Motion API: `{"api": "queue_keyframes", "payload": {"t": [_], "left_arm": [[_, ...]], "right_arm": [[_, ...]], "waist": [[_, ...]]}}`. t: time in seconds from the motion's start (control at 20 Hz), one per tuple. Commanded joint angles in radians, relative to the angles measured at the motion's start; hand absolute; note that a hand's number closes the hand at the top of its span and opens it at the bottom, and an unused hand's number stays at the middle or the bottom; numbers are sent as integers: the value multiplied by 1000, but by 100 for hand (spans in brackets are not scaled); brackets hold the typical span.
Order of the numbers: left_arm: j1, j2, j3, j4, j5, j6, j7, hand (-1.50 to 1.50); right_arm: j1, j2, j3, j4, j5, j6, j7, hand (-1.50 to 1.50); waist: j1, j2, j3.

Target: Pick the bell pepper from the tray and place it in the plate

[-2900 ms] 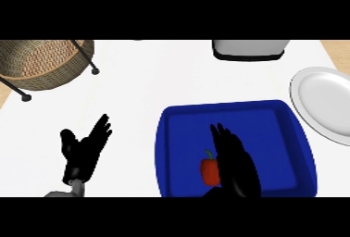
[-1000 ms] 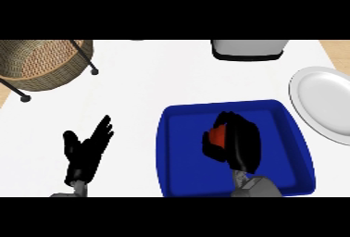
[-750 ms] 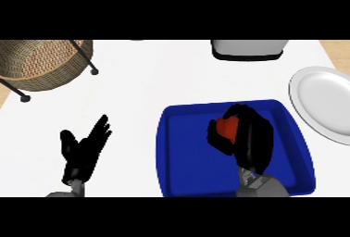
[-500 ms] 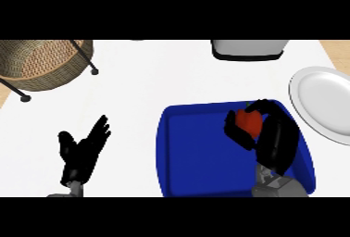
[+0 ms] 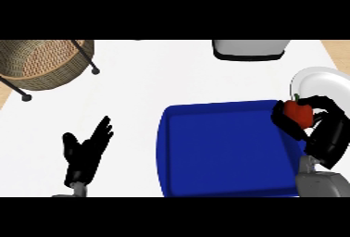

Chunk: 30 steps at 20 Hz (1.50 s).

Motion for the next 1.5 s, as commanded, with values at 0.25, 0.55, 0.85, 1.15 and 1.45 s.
{"api": "queue_keyframes", "payload": {"t": [0.25,0.55,0.85,1.15,1.45], "left_arm": [[-67,17,37,-6,23,-10,61,0],[-54,-19,-7,-26,-15,20,74,0],[-13,24,24,7,19,-58,-2,0],[-9,3,-8,-2,-8,-45,-13,0],[-27,-9,-6,3,0,-43,0,0]], "right_arm": [[-151,-194,-267,396,-316,-123,-348,150],[-327,-301,-406,762,-489,-50,-623,150],[-430,-438,-525,1027,-590,74,-855,150],[-432,-498,-420,1277,-447,178,-654,-150],[-484,-500,-484,1330,-520,306,-807,-150]], "waist": [[12,5,1],[23,8,2],[36,14,2],[67,24,3],[66,30,8]]}}
